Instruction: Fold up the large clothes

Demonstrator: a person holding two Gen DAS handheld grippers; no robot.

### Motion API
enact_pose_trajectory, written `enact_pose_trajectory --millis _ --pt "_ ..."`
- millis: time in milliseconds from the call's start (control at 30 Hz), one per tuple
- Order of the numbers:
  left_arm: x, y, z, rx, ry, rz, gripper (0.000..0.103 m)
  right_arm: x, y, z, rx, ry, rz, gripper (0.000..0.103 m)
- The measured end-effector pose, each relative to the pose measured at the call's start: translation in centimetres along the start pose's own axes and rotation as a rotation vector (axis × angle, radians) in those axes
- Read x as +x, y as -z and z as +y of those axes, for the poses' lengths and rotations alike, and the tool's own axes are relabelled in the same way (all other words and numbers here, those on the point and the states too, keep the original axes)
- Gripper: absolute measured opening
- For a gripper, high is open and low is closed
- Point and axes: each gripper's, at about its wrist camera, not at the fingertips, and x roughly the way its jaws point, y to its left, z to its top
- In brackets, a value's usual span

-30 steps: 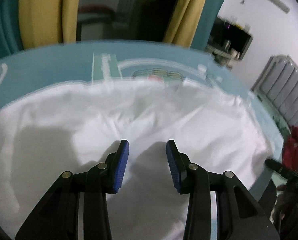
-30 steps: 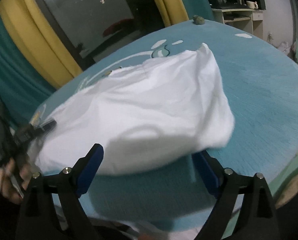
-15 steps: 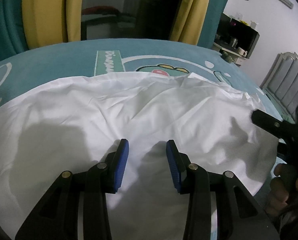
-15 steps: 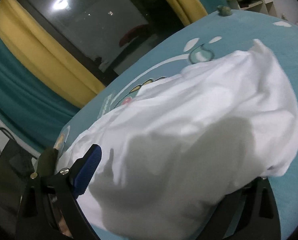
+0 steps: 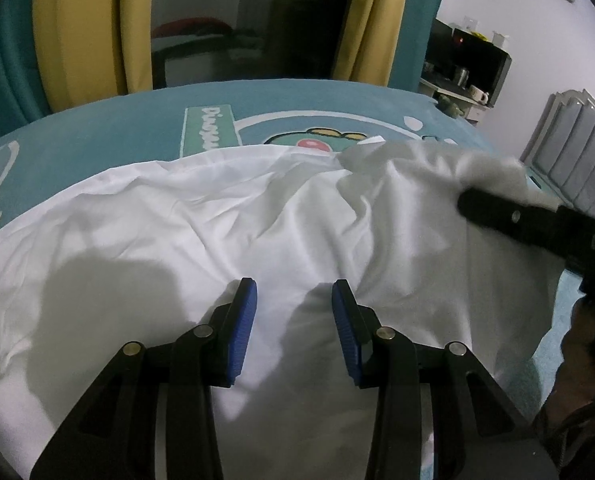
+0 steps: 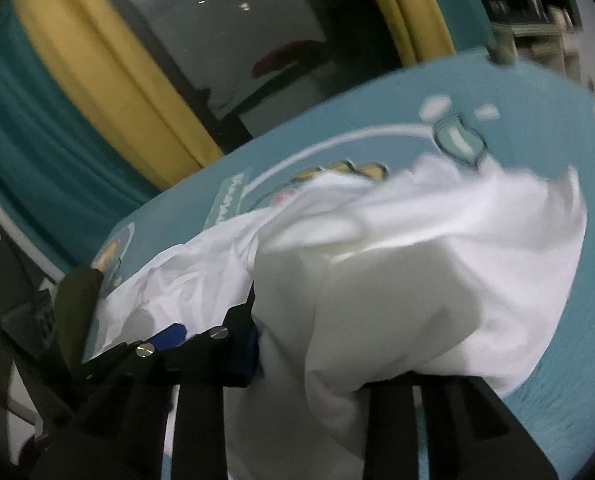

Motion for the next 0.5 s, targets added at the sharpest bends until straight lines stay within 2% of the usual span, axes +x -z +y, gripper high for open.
enact_pose_trajectory --millis 200,300,367,500 --pt "-0.1 -0.4 1.0 -0.035 0.058 0.016 0.041 0.3 -1.5 4.6 -0.147 0.056 -0.018 0.029" --pt "-0.7 -1.1 2.2 -0.082 0.146 0.037 0.041 0.5 -1.8 6.6 -0.215 0.087 -0.018 0.029" --pt "-2.3 -1.4 3.5 -0.103 0.184 0.003 0.041 0.9 -1.9 7.9 -0.254 0.109 -0.01 0.029" --pt "-5.8 -1.4 6.4 -0.118 0.147 -0.08 0.041 1.5 -1.6 9.8 -0.307 0.14 0.006 0.029"
